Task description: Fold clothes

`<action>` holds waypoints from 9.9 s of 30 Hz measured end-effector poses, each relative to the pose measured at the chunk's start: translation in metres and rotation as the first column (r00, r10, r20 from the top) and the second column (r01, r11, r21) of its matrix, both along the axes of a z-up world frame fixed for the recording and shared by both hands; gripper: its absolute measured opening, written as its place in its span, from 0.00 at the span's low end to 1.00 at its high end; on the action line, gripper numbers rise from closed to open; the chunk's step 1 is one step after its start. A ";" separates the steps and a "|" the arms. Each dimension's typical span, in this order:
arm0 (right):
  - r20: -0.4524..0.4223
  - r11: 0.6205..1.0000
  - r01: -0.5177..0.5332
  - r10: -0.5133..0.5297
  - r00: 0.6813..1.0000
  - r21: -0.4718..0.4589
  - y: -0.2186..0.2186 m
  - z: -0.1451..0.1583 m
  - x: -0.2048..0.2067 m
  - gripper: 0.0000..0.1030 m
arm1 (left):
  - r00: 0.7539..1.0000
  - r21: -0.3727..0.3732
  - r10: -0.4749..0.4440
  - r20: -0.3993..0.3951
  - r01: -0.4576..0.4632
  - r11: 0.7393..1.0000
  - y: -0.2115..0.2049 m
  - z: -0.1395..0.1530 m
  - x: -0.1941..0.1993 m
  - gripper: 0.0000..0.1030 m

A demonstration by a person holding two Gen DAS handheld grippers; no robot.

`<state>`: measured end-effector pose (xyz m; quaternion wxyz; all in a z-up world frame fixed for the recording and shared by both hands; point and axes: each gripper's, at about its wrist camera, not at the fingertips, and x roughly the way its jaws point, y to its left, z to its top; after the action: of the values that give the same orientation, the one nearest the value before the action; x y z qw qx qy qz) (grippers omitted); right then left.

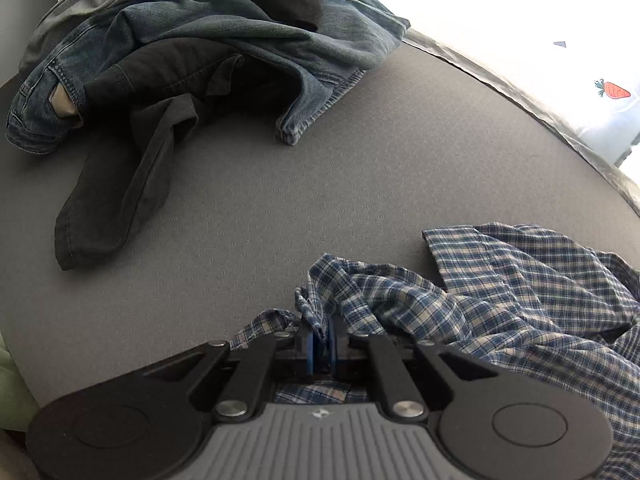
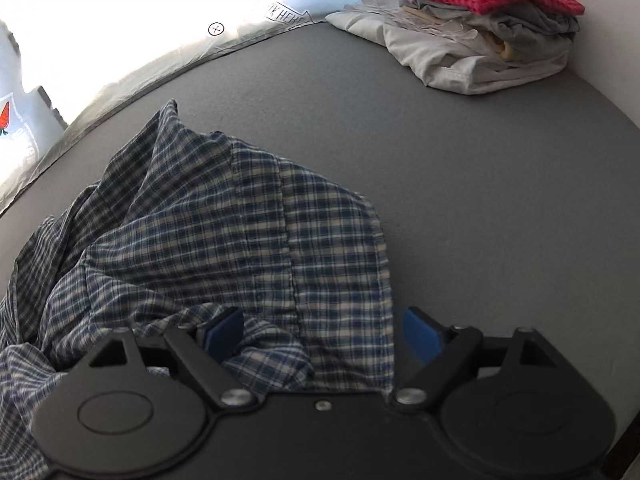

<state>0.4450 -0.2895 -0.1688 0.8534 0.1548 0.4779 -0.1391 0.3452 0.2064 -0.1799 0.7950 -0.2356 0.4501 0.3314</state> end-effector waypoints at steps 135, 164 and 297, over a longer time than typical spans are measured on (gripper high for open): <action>0.166 0.986 -0.051 0.078 0.983 -0.159 -0.007 -0.029 0.034 1.00 | 0.918 -0.372 -0.245 0.312 0.356 0.858 -0.078 -0.004 0.119 0.71; 0.290 0.969 -0.049 0.120 0.949 -0.241 0.000 -0.057 0.016 1.00 | 0.886 -0.052 0.159 0.435 -0.151 0.987 0.098 0.076 0.099 0.00; 0.233 0.933 -0.236 0.302 0.924 -0.272 0.066 -0.045 0.061 1.00 | 0.975 -0.331 -0.053 0.216 0.124 0.936 0.005 0.008 0.059 0.48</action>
<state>0.5058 -0.2233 -0.2134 0.9340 0.0010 0.3531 -0.0538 0.4038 0.2114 -0.1719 0.7981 -0.3821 0.4272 0.1859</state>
